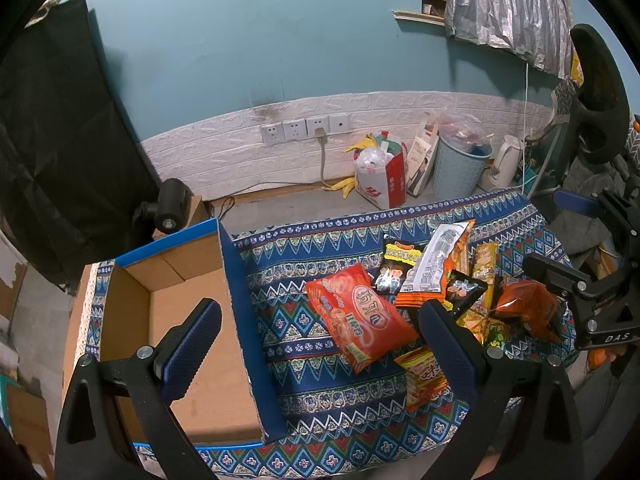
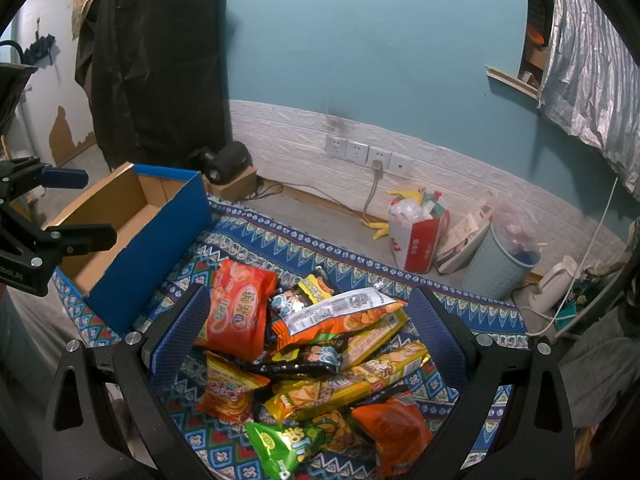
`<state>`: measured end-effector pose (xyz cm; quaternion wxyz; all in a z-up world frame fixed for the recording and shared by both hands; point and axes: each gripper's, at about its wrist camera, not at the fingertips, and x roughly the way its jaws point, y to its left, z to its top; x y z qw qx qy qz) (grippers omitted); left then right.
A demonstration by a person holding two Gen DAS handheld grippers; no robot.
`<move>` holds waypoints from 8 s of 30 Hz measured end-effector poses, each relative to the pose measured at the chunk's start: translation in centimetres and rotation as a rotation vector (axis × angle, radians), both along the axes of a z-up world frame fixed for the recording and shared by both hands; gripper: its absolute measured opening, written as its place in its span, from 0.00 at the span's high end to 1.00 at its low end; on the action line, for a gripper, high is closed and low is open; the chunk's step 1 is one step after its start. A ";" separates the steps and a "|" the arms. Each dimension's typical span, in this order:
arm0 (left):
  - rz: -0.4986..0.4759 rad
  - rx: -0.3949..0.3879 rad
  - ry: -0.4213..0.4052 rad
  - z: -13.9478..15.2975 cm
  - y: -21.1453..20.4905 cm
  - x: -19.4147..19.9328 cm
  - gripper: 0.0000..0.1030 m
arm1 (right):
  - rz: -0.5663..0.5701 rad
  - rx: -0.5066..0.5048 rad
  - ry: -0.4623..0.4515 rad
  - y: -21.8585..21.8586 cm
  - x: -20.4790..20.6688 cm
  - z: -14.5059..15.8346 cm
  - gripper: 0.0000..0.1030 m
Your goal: Organize snacks
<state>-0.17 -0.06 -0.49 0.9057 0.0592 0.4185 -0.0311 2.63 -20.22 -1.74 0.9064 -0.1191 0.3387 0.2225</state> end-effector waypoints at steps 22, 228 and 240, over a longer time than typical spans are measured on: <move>0.001 -0.001 0.005 -0.3 -0.2 -0.1 0.02 | 0.002 -0.005 -0.001 0.1 -0.1 0.0 0.05; 0.410 -0.090 0.261 -10.6 20.2 1.9 0.58 | 0.166 0.020 0.324 26.4 7.3 -5.4 0.44; 0.474 -0.035 0.255 -9.8 21.9 1.3 0.37 | 0.242 0.001 0.362 30.8 7.2 -6.8 0.44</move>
